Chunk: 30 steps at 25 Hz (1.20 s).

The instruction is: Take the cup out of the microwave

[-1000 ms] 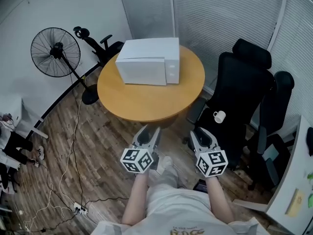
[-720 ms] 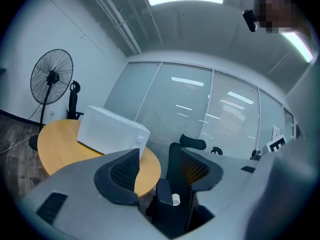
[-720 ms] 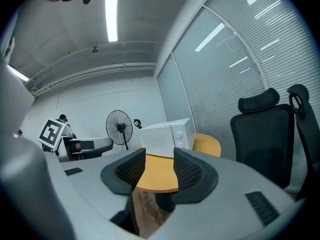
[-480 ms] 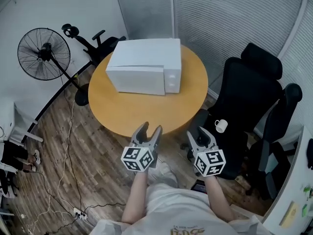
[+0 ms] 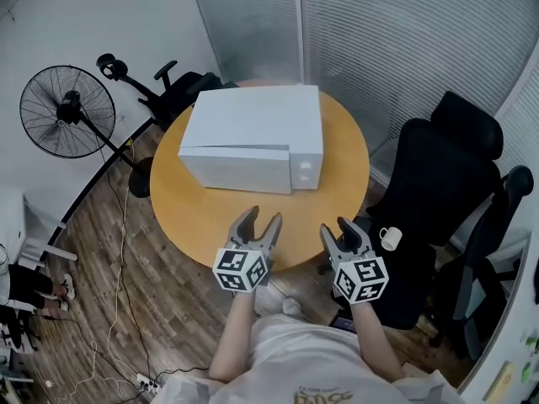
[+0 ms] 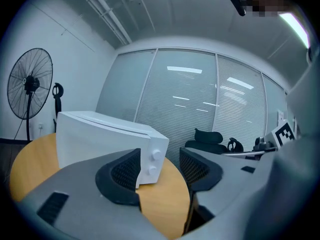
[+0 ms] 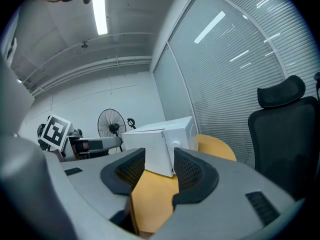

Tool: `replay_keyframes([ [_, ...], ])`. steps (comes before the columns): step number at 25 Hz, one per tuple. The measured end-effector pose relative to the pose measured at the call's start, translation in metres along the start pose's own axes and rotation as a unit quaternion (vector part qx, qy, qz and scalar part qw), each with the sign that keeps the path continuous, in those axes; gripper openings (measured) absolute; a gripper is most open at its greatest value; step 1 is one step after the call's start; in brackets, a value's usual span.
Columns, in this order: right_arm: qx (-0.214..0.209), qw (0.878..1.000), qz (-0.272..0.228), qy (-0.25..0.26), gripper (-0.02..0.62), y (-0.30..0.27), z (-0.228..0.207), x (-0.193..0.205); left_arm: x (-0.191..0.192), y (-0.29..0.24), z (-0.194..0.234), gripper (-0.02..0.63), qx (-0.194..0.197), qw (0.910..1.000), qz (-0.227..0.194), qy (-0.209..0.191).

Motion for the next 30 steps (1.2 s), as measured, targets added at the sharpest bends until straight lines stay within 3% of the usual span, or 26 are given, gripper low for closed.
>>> replay_keyframes([
  [7, 0.007, 1.0, 0.011, -0.018, 0.175, -0.029, -0.016, 0.002, -0.012, -0.047, 0.012, 0.256, 0.004, 0.9971, 0.019, -0.073],
  [12, 0.0, 0.999, 0.019, -0.026, 0.175, -0.035, -0.031, -0.002, -0.017, -0.078, 0.007, 0.262, 0.004, 0.9954, 0.024, -0.093],
  [20, -0.038, 0.998, 0.025, -0.033, 0.175, -0.053, -0.061, -0.01, -0.026, -0.116, 0.004, 0.261, -0.04, 0.9845, 0.022, -0.17],
  [26, -0.053, 0.996, 0.042, -0.056, 0.173, -0.06, -0.087, -0.005, -0.024, -0.145, 0.002, 0.264, -0.066, 0.9814, 0.032, -0.177],
  [30, -0.065, 0.995, 0.048, -0.056, 0.173, -0.067, -0.096, -0.008, -0.029, -0.158, 0.003, 0.265, -0.082, 0.9712, 0.039, -0.22],
])
Point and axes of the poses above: the fingertips, and each gripper's own axes: y backward along the fingers, z to its left, x out of its underside, the point moved 4 cm from there along y, backward along the fingers, and after that the axes turned 4 degrees about -x, right-handed, at the moved point
